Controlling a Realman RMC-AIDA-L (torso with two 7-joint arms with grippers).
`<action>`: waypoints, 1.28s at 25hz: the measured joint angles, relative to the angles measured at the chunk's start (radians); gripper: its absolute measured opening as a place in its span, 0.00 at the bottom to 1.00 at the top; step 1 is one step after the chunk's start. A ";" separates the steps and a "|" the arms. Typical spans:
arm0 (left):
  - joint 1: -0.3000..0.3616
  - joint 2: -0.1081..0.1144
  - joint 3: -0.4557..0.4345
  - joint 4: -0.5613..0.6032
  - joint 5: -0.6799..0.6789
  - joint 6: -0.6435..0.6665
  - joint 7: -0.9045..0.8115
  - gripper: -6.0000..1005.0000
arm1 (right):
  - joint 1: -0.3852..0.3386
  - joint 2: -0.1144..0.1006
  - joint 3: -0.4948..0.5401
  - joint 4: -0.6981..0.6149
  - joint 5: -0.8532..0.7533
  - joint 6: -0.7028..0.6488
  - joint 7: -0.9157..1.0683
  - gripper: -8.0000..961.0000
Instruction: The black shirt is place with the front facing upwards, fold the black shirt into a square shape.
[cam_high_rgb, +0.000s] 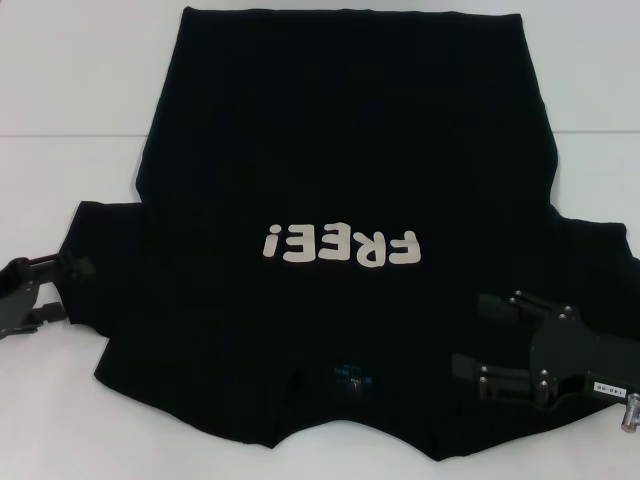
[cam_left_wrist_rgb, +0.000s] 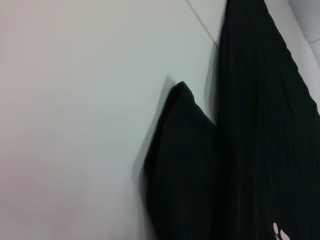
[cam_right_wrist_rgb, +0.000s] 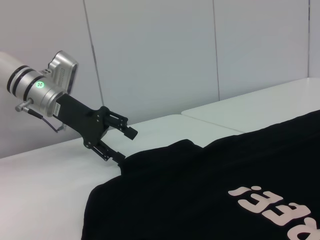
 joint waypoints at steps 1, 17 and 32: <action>-0.001 0.000 0.000 -0.004 0.000 -0.001 0.000 0.87 | 0.000 0.000 0.000 0.000 0.000 0.000 0.000 0.95; -0.003 0.003 0.000 -0.017 -0.003 -0.008 0.004 0.87 | 0.000 0.000 0.000 0.000 0.000 -0.001 0.000 0.94; -0.014 0.001 0.006 -0.019 0.001 -0.021 0.001 0.87 | 0.000 0.000 0.003 0.000 0.000 -0.005 0.000 0.94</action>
